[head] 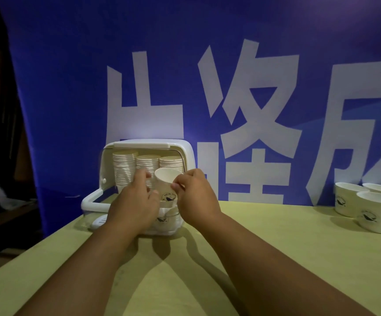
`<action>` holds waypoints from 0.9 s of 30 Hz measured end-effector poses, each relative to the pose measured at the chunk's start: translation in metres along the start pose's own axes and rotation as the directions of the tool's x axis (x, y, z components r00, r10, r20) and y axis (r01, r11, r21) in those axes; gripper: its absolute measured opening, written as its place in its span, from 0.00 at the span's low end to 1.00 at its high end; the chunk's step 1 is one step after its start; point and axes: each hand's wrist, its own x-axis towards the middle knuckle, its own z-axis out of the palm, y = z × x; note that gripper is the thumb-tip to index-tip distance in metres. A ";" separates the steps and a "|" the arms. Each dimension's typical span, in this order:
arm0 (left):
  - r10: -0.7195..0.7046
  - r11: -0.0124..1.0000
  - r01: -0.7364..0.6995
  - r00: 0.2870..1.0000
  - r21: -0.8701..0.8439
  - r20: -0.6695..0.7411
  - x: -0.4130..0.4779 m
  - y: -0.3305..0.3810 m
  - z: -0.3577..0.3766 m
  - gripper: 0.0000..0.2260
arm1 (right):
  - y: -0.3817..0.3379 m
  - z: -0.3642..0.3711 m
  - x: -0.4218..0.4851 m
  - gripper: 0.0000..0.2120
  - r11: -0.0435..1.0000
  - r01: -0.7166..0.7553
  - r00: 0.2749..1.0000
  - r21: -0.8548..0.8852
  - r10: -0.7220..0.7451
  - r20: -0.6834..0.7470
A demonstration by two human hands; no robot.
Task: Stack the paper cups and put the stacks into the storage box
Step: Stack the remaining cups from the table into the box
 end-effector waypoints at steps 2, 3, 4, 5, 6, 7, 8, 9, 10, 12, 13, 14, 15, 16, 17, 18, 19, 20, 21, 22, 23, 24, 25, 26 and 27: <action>0.052 0.998 -0.053 0.998 -0.036 -0.035 -0.002 0.004 0.000 0.19 | 0.001 0.003 -0.002 0.08 1.000 0.017 1.000 -0.025 -0.017 0.012; 0.072 0.996 -0.074 0.996 -0.044 -0.045 -0.003 0.005 0.000 0.19 | 0.002 0.004 -0.003 0.09 1.000 0.008 1.000 -0.015 -0.008 0.011; 0.084 0.995 -0.086 0.995 -0.047 -0.050 -0.003 0.006 0.000 0.19 | 0.002 0.005 -0.004 0.12 1.000 -0.009 1.000 0.001 0.009 0.007; 0.088 0.995 -0.090 0.995 -0.042 -0.051 -0.004 0.006 -0.001 0.17 | 0.004 0.005 -0.004 0.14 0.999 -0.032 0.999 0.019 0.032 0.005; 0.084 0.996 -0.086 0.995 -0.029 -0.050 -0.004 0.005 -0.001 0.15 | 0.005 0.005 -0.005 0.16 0.998 -0.057 0.998 0.028 0.057 0.012; 0.074 0.997 -0.074 0.996 -0.003 -0.046 -0.003 0.005 -0.001 0.12 | 0.007 0.005 -0.006 0.18 0.997 -0.079 0.997 0.023 0.078 0.029; 0.059 0.998 -0.058 0.998 0.030 -0.035 -0.003 0.004 0.000 0.10 | 0.009 0.006 -0.008 0.18 0.996 -0.092 0.994 0.003 0.092 0.051; 0.040 0.997 -0.039 0.999 0.066 -0.020 -0.002 0.003 0.001 0.10 | 0.012 0.007 -0.011 0.19 0.995 -0.096 0.993 -0.024 0.098 0.073; 0.016 0.995 -0.016 1.000 0.096 -0.005 -0.001 0.002 0.003 0.10 | 0.014 0.008 -0.013 0.19 0.994 -0.096 0.991 -0.049 0.100 0.092; -0.031 0.992 0.029 0.999 0.122 0.019 0.000 0.000 0.006 0.09 | 0.017 0.010 -0.017 0.19 0.992 -0.099 0.987 -0.072 0.107 0.122; -0.044 0.991 0.041 0.999 0.129 0.025 0.001 0.000 0.007 0.09 | 0.018 0.011 -0.018 0.18 0.992 -0.102 0.986 -0.071 0.110 0.128; -0.050 0.990 0.046 0.998 0.133 0.025 0.001 0.000 0.007 0.09 | 0.019 0.012 -0.018 0.18 0.992 -0.101 0.986 -0.068 0.109 0.124; -0.050 0.990 0.048 0.999 0.132 0.018 0.001 0.000 0.007 0.09 | 0.020 0.012 -0.019 0.18 0.993 -0.099 0.988 -0.070 0.106 0.113; -0.045 0.991 0.044 0.999 0.126 0.003 0.000 0.001 0.007 0.08 | 0.021 0.013 -0.020 0.18 0.993 -0.094 0.991 -0.073 0.101 0.093; -0.031 0.993 0.033 0.999 0.116 -0.020 -0.001 0.002 0.007 0.07 | 0.022 0.013 -0.021 0.17 0.993 -0.089 0.993 -0.075 0.094 0.067; -0.009 0.994 0.014 0.999 0.110 -0.050 -0.001 0.003 0.006 0.05 | 0.023 0.013 -0.023 0.17 0.994 -0.086 0.995 -0.069 0.089 0.039; 0.021 0.994 -0.012 0.996 0.109 -0.082 -0.003 0.006 0.006 0.04 | 0.024 0.013 -0.025 0.18 0.994 -0.090 0.996 -0.057 0.091 0.011; 0.056 0.993 -0.043 0.992 0.113 -0.109 -0.004 0.008 0.007 0.03 | 0.025 0.012 -0.028 0.18 0.994 -0.104 0.995 -0.043 0.103 -0.017; 0.088 0.990 -0.074 0.988 0.117 -0.123 -0.006 0.012 0.007 0.04 | 0.027 0.011 -0.031 0.17 0.992 -0.120 0.992 -0.038 0.118 -0.042; 0.110 0.989 -0.096 0.987 0.115 -0.116 -0.008 0.015 0.009 0.05 | 0.029 0.009 -0.033 0.14 0.991 -0.128 0.990 -0.046 0.125 -0.066; 0.118 0.988 -0.108 0.989 0.110 -0.093 -0.010 0.018 0.010 0.05 | 0.031 0.007 -0.036 0.10 0.990 -0.126 0.989 -0.068 0.120 -0.085; 0.123 0.987 -0.116 0.990 0.108 -0.065 -0.014 0.022 0.013 0.06 | 0.034 0.005 -0.038 0.07 0.988 -0.126 0.988 -0.084 0.118 -0.099; 0.130 0.986 -0.125 0.991 0.109 -0.041 -0.017 0.027 0.017 0.07 | 0.037 0.001 -0.039 0.04 0.986 -0.139 0.985 -0.089 0.129 -0.110; 0.136 0.985 -0.133 0.990 0.106 -0.023 -0.022 0.031 0.021 0.07 | 0.039 -0.004 -0.040 0.03 0.983 -0.160 0.982 -0.087 0.150 -0.118; 0.139 0.986 -0.137 0.990 0.095 -0.006 -0.027 0.036 0.026 0.08 | 0.041 -0.008 -0.041 0.02 0.979 -0.183 0.977 -0.086 0.171 -0.127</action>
